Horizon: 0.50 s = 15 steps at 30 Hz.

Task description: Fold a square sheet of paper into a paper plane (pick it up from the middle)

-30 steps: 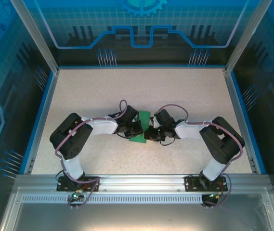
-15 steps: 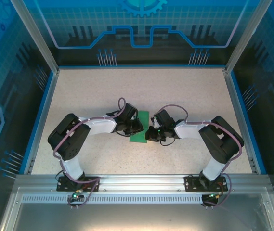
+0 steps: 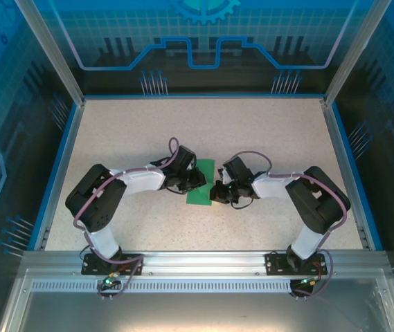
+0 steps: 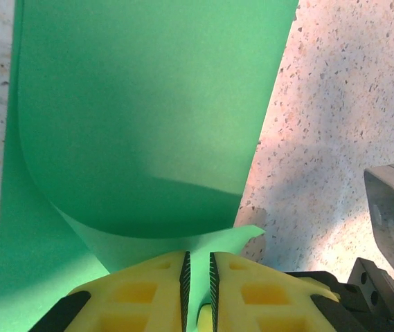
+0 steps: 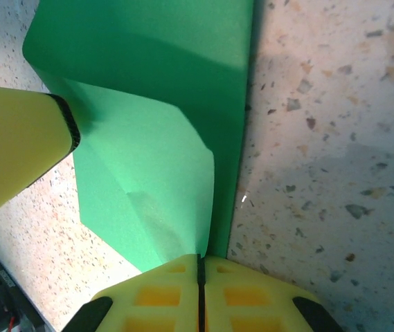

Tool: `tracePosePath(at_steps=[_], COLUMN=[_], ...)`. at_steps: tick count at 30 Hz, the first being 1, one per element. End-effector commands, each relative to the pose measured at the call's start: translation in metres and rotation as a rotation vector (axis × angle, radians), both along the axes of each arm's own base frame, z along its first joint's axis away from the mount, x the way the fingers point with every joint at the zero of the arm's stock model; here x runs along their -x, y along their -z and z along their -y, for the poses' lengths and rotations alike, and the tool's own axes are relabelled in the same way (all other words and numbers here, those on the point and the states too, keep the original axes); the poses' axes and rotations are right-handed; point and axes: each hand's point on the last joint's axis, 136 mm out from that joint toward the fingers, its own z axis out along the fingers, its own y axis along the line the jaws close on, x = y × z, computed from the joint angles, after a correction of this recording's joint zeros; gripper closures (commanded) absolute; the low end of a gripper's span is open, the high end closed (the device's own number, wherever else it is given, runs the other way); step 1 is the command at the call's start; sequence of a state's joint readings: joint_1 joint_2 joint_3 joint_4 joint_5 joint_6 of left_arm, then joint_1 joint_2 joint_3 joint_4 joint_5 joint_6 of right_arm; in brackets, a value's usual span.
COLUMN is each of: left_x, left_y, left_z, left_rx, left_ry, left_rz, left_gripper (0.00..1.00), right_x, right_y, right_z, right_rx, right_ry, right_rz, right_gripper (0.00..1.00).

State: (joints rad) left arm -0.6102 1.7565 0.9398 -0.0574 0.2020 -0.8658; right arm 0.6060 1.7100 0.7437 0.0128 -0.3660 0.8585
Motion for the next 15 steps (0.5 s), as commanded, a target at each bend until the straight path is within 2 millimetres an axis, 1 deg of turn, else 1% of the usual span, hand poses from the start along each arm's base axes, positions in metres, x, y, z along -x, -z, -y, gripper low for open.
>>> tracePosePath(at_steps=[1,15], left_x=[-0.001,-0.002], left_y=[0.003,0.021], left_z=[-0.002,-0.011], left_rx=[0.0,-0.036], left_ry=[0.018,0.003], left_rz=[0.019,0.002], left_gripper=[0.8,0.81], right_x=[0.009,0.009], right_y=[0.017,0.023], right_z=[0.011,0.016], right_rx=[0.009,-0.017], right_ry=[0.034,0.063], right_rz=[-0.084,-0.16], right_gripper=[0.92,0.92])
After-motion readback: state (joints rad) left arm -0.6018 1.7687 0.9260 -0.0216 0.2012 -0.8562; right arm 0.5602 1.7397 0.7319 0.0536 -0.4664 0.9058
